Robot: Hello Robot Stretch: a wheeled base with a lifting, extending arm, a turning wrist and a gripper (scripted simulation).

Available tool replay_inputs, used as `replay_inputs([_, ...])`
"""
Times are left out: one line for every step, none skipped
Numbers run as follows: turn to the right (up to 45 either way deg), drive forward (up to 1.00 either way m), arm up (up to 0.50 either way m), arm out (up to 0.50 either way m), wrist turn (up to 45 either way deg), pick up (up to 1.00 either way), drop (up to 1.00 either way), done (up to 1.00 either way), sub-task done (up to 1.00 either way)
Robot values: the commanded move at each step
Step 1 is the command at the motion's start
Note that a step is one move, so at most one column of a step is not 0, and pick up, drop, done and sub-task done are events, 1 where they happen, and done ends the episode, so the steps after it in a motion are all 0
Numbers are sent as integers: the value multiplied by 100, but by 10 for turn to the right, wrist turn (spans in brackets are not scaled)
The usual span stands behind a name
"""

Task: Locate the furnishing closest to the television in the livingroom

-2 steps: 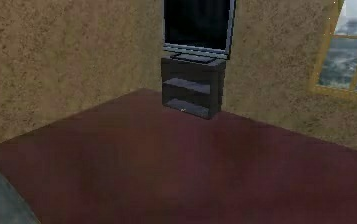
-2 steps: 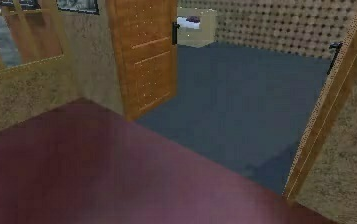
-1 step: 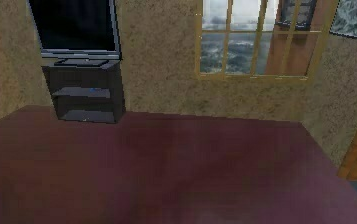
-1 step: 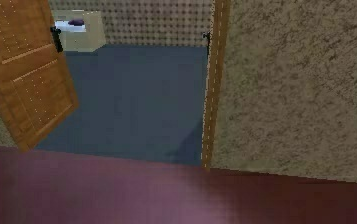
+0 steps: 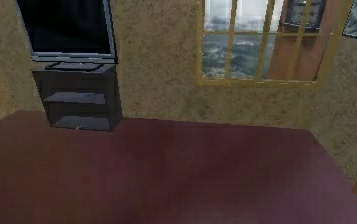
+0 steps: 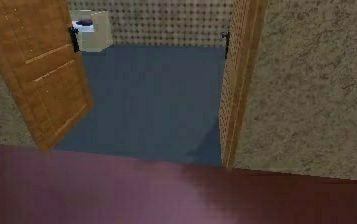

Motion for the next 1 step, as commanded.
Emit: replay_inputs([450, 0, 0, 0, 0, 0, 0, 0, 0])
